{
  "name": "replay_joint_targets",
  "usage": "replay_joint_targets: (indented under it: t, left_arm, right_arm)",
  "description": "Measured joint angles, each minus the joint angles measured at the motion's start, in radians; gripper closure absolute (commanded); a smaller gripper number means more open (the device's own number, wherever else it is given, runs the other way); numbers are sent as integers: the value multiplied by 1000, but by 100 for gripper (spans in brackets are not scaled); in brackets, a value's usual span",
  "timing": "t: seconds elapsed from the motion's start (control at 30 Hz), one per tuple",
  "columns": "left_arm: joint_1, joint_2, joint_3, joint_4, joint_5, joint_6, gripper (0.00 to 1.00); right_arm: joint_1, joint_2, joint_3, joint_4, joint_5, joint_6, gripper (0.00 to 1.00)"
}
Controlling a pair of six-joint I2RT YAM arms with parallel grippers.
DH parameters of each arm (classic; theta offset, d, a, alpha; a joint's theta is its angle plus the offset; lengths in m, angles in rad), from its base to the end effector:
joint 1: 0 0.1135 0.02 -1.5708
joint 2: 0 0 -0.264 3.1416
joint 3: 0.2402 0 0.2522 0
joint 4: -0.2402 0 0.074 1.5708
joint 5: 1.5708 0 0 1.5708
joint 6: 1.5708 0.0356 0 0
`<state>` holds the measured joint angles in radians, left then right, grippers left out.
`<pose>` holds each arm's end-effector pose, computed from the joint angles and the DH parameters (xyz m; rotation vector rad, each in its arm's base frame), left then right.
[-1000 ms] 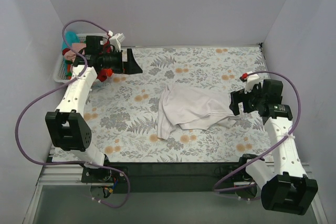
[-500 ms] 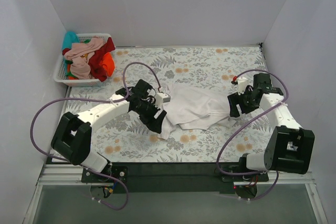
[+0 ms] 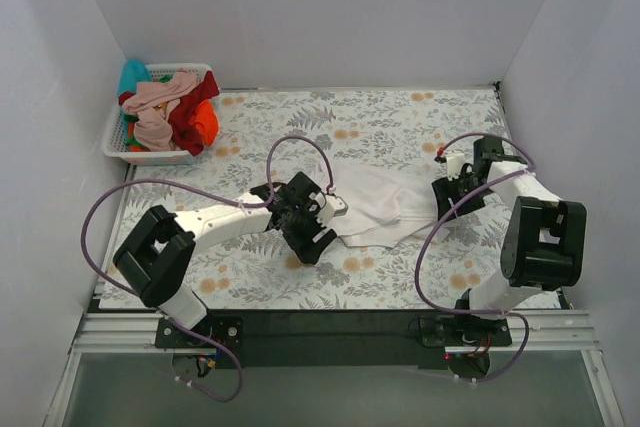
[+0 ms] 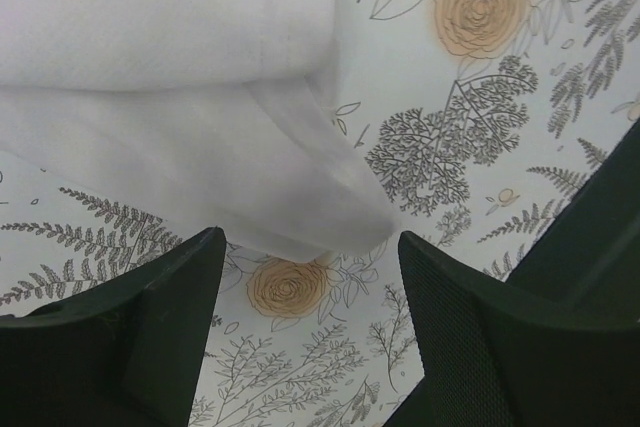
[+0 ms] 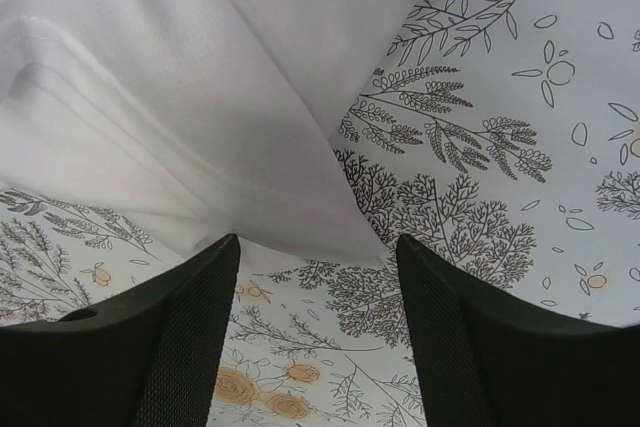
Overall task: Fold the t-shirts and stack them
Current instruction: Flatten the tshirt out
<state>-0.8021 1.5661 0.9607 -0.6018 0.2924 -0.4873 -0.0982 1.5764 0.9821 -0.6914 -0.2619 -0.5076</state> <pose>0.1962 -0.2176 0.1864 0.5415 2.9019 -0.6733 0.2880 -0.0191 0.1860 -0.6174 2.7150 0.2308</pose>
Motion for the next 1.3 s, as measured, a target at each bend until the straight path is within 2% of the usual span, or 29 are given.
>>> replay_joint_targets:
  t: [0.07, 0.13, 0.17, 0.2, 0.23, 0.27, 0.3, 0.33, 0.47, 0.6, 0.77, 1.0, 1.3]
  left_arm:
    - [-2, 36, 1, 13, -16, -5, 35]
    - [-3, 66, 1, 21, -28, -14, 41]
    - [-3, 77, 0, 28, -35, -19, 52]
    - [-4, 82, -1, 34, -47, -22, 60]
    - [-4, 82, -1, 40, -56, -26, 67]
    - [-5, 82, -2, 43, -68, -29, 85]
    - [-5, 82, -3, 47, -76, -37, 96]
    - [-5, 82, -5, 49, -83, -35, 100]
    - [24, 71, -2, 35, -98, -38, 100]
    - [163, 19, 54, -27, -56, -39, 100]
    - [352, -71, 211, -57, -30, -20, 100]
    - [439, -107, 350, -74, 4, -18, 100]
    - [648, -98, 506, -69, 15, -29, 100]
  right_arm:
    - [0, 12, 0, 11, 4, -6, 41]
    - [0, 23, -2, 19, 7, -16, 54]
    - [0, 27, -6, 24, 9, -20, 60]
    - [0, 30, -13, 29, 11, -24, 72]
    - [0, 34, -18, 31, 15, -30, 80]
    - [0, 37, -21, 32, 19, -32, 88]
    - [0, 39, -23, 34, 25, -34, 98]
    - [0, 39, -23, 33, 31, -37, 99]
    - [-2, 32, -22, 34, 55, -42, 99]
    - [-18, -21, 28, 0, 71, -51, 99]
    - [-37, -134, 193, -19, 76, -68, 99]
    - [-46, -175, 366, -26, 75, -80, 99]
    - [-143, -139, 565, -50, 69, -79, 99]
